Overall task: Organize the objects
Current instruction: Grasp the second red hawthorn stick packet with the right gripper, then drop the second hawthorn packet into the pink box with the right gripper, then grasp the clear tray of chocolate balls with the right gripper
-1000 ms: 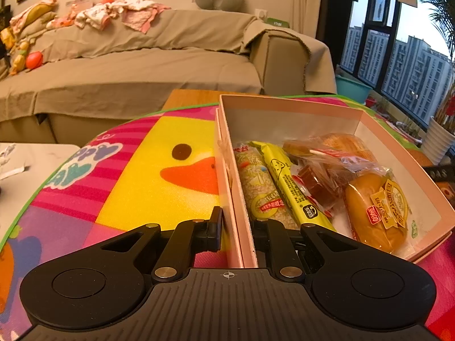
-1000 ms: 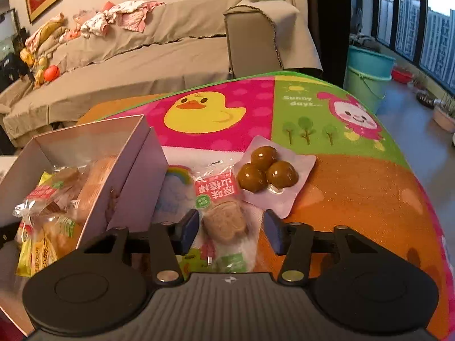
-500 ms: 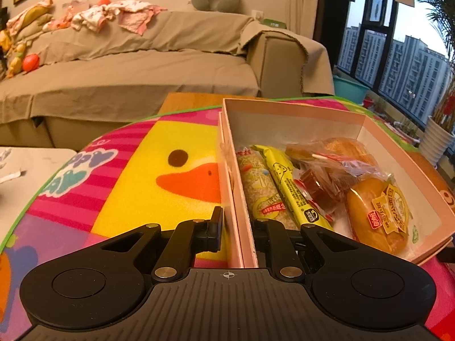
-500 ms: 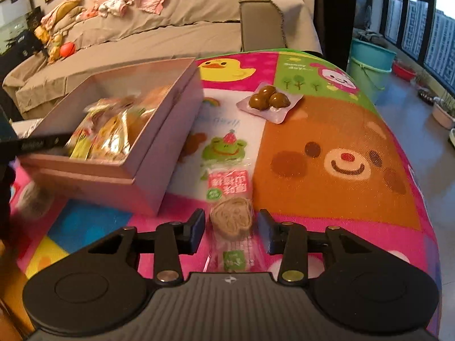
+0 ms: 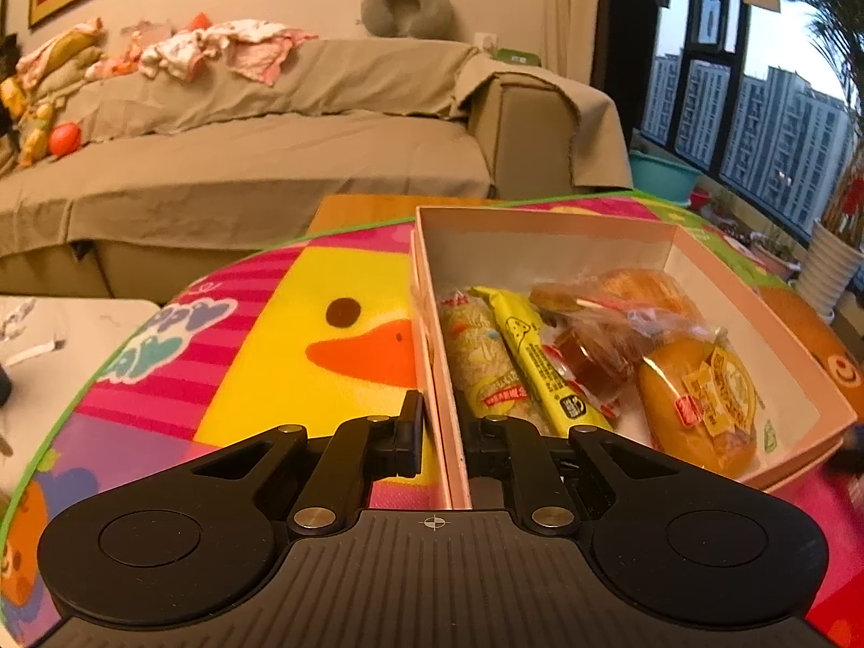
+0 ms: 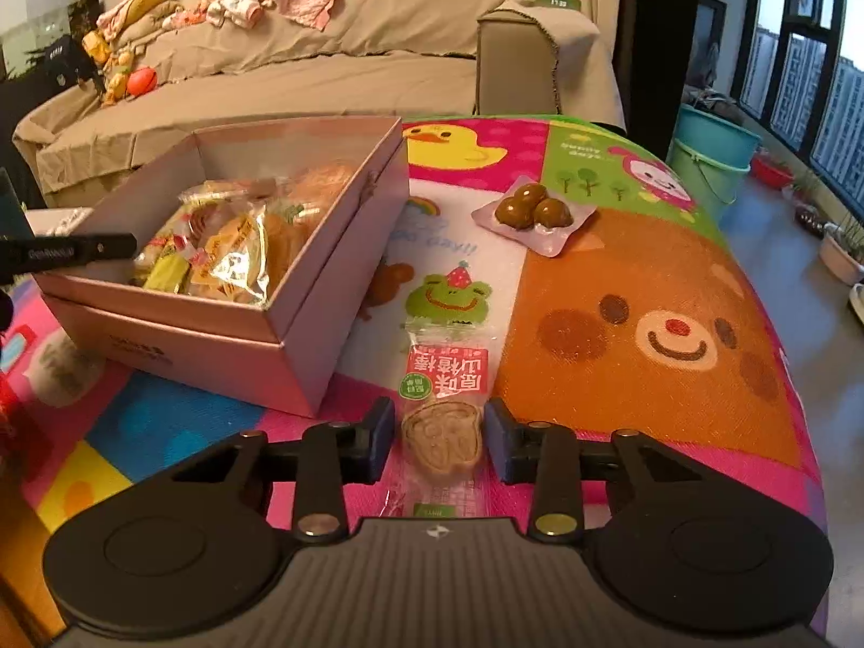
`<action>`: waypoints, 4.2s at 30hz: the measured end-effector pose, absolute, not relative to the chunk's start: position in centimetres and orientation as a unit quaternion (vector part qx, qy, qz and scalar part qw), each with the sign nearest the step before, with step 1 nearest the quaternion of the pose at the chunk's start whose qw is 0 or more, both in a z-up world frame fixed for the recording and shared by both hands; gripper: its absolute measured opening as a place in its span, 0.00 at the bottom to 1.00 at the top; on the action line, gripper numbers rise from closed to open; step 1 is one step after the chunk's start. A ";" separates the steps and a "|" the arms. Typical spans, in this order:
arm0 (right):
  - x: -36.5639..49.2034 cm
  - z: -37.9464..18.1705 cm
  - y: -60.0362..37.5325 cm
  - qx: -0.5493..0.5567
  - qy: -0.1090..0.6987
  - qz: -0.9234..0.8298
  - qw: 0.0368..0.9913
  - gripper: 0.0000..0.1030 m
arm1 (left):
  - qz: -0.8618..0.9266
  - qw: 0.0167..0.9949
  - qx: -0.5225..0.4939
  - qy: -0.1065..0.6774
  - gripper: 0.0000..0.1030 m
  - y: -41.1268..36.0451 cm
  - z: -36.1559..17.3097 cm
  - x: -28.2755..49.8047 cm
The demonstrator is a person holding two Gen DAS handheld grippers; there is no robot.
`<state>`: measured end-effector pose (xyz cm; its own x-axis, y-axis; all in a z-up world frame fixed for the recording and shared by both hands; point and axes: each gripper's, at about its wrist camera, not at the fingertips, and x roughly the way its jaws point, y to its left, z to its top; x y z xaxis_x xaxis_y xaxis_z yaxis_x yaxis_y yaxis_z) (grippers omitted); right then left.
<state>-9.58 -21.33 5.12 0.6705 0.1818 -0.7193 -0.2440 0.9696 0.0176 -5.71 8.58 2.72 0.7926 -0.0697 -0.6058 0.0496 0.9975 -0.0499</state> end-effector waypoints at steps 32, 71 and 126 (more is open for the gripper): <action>-5.7 14.8 -11.6 0.052 0.271 0.239 0.931 0.51 | -0.035 0.946 -0.028 0.321 0.13 8.9 2.6 -5.8; 4.0 4.2 -23.5 0.032 0.404 0.021 0.914 0.61 | -0.034 0.946 -0.030 0.320 0.13 8.8 2.6 -5.8; -12.7 7.3 -21.8 -0.035 0.363 0.094 0.926 0.34 | -0.037 0.948 -0.025 0.314 0.14 8.9 3.3 -6.9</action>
<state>-12.68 -21.83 7.30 0.7189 0.1497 -0.6788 -0.2004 0.9797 0.0037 -6.86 8.89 3.33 0.7995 -0.0863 -0.5945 0.0545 0.9960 -0.0713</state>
